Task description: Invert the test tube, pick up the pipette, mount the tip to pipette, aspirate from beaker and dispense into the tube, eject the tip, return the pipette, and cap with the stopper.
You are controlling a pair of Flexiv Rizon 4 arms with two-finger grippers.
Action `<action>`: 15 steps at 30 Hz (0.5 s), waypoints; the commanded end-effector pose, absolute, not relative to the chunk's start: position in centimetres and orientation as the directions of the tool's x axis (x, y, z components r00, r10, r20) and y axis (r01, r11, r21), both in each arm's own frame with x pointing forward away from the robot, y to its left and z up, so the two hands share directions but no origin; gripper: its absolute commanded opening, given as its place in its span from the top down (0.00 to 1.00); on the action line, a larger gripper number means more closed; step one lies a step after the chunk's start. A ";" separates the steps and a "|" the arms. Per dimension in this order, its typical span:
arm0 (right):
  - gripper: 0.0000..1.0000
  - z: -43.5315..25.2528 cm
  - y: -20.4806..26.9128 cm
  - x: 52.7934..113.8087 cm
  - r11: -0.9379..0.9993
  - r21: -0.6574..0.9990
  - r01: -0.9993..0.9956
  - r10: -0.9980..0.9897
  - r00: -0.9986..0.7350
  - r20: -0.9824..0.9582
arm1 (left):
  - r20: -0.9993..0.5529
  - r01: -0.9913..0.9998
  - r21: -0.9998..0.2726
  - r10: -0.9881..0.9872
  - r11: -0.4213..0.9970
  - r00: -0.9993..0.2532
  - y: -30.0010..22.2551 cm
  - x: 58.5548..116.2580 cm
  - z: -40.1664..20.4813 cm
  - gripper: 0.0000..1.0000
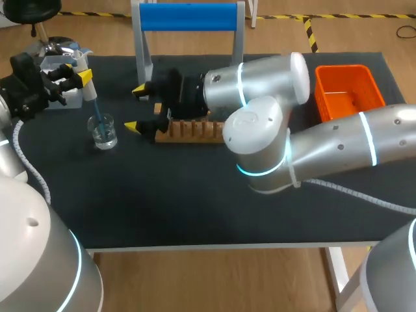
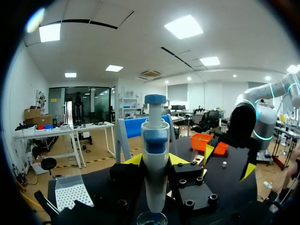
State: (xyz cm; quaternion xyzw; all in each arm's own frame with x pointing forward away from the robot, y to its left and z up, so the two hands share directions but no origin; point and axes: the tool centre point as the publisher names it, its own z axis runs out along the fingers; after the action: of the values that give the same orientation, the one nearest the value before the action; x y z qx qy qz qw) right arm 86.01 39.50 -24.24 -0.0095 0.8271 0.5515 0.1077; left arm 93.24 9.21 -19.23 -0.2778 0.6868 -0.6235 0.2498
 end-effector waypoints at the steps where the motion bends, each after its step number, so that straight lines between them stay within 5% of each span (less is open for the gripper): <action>1: 0.00 -20.3 35.2 86.1 0.477 0.866 -0.148 -0.091 -0.989 -0.118 | 0.002 -0.069 -0.995 -0.694 0.068 -0.720 9.1 93.3 -19.3 1.00; 15: 0.00 -15.2 34.8 89.2 0.380 0.910 -0.169 -0.305 -0.951 -0.049 | 0.002 -0.069 -0.995 -0.694 0.068 -0.720 9.1 93.3 -19.3 1.00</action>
State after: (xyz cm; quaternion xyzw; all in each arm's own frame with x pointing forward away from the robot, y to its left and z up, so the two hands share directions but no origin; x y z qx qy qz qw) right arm 88.83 36.69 -16.71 -0.0441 0.8146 0.5728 0.0802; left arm 93.24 9.21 -19.23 -0.2777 0.6868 -0.6235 0.2498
